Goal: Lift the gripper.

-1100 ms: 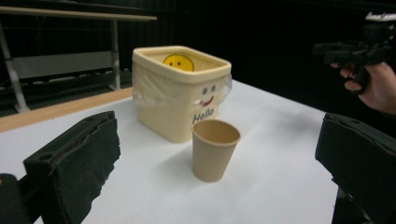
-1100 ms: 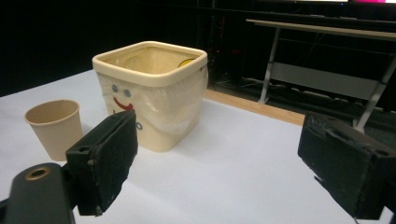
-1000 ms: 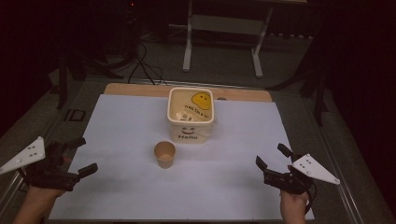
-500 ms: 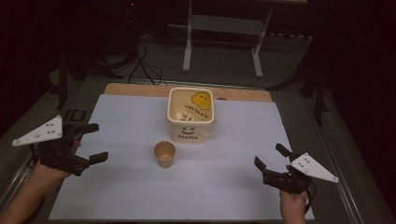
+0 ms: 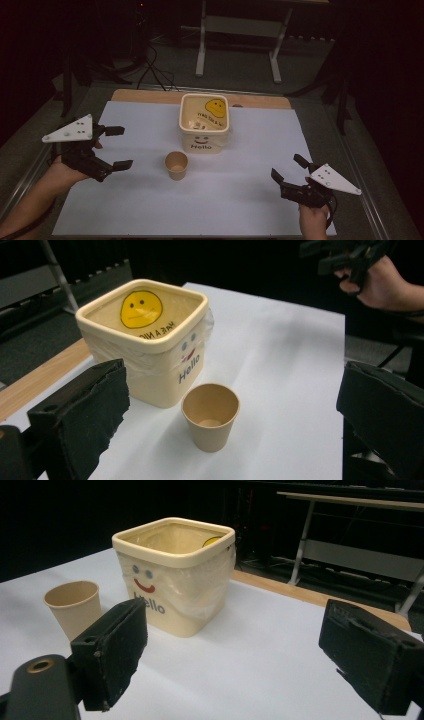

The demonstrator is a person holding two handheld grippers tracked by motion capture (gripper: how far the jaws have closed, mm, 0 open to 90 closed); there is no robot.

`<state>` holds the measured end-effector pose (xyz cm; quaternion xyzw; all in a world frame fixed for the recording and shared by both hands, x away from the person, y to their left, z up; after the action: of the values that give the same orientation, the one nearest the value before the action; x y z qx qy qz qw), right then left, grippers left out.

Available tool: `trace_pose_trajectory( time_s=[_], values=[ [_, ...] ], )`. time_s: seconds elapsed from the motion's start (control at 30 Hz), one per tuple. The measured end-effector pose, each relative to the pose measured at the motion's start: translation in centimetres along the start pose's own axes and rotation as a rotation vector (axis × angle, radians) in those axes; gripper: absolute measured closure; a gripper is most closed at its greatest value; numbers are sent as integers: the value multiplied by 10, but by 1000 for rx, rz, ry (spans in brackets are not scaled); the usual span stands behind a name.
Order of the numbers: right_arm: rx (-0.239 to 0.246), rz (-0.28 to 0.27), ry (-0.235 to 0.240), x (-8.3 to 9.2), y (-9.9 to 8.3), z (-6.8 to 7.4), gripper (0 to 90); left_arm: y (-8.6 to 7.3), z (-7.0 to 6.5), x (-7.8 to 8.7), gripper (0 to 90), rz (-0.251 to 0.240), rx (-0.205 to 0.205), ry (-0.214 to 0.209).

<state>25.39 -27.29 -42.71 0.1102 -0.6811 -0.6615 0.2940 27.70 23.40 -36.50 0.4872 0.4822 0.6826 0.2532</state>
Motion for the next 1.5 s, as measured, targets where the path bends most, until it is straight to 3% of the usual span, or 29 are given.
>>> trace_pose_trajectory(
  time_s=[0.23, 0.6, 0.77, 1.0, 1.2, 1.33, 1.5],
  values=[
    [-3, 5, 4, -1, 0, 0, 120, 7, -4, -17, 13, 70, -35, -53],
    [2, 11, 8, -2, -1, 1, 121, 14, -8, -38, 20, 136, -86, -92],
    [-2, 15, 12, -2, -1, 1, 121, 18, -13, -51, 21, 186, -116, -142],
    [-2, 14, 15, -2, -1, 1, 121, 21, -16, -63, 21, 218, -146, -161],
    [-1, 10, 18, -2, -1, 1, 121, 22, -18, -75, 34, 240, -165, -182],
    [2, 7, 20, -1, -1, 1, 121, 20, -19, -84, 41, 280, -175, -204],
    [13, -5, 30, -1, 0, 2, 121, 13, -18, -95, 58, 307, -169, -218]
  ],
)
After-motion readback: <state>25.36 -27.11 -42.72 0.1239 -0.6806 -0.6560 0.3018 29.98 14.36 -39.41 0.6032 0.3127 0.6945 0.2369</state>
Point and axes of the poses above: each handheld gripper's, and its own axes: x roughly backward along the jaws, y roughly out of its top, z roughly to its left, the point moved 3 cm from there along -x, roughly forward along the jaws, and after that the axes turned 4 degrees about -x, right-handed, at the moved point
